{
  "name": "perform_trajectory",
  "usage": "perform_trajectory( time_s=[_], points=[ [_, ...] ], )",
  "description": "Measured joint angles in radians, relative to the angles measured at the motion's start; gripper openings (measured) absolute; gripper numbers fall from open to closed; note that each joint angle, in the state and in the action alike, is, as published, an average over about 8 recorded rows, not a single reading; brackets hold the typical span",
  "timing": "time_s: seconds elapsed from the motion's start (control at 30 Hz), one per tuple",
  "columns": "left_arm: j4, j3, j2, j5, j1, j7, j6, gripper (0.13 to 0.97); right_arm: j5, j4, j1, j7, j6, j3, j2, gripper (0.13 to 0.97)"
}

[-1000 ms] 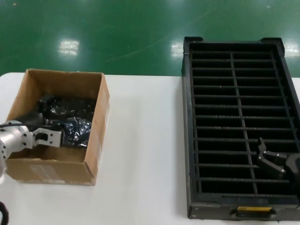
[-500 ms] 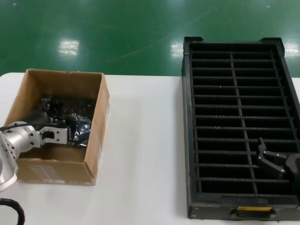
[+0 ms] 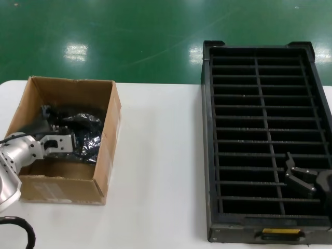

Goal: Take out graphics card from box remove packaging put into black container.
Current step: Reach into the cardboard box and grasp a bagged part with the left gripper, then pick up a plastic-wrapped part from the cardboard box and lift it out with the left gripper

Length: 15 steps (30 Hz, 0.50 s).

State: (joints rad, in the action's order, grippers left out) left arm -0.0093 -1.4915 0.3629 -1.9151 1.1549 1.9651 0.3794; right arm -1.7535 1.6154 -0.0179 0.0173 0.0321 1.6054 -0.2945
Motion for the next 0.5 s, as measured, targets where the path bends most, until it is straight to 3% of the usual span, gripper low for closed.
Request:
perform_trajectory(
  time_s=[0.23,0.5],
  points=[
    [-0.001,0.031,0.004,-0.031,0.001,0.002,0.051,0.144,0.0,0.0,0.0,0.0,0.0,0.0,0.0,0.966],
    [-0.002,0.06,0.023,-0.059,-0.008,0.01,0.149,0.139,0.0,0.0,0.0,0.0,0.0,0.0,0.0,0.966]
  ],
)
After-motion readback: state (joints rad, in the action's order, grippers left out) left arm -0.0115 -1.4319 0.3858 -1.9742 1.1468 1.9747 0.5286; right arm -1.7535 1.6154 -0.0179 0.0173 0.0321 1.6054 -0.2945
